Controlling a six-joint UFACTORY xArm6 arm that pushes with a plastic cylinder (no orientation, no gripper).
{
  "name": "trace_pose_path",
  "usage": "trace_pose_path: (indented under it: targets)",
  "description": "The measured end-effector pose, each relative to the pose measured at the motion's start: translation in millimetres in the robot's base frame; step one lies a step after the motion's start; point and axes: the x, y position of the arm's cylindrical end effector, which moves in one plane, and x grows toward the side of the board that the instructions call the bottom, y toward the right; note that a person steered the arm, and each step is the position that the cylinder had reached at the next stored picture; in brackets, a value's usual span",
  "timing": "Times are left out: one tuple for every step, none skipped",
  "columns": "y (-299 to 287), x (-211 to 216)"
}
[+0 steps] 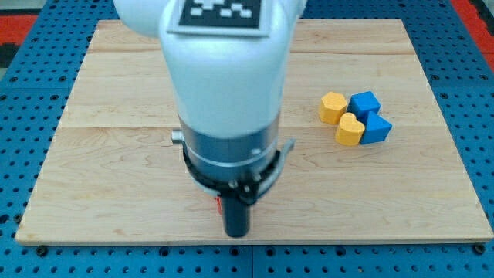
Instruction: Slide the red star towards up
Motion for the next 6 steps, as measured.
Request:
trace_pose_path:
  targets:
    - [-12,-38]
    - [-28,-72]
    - [-47,-106]
    - [-65,-135]
    - [-82,-160]
    - [-94,-173]
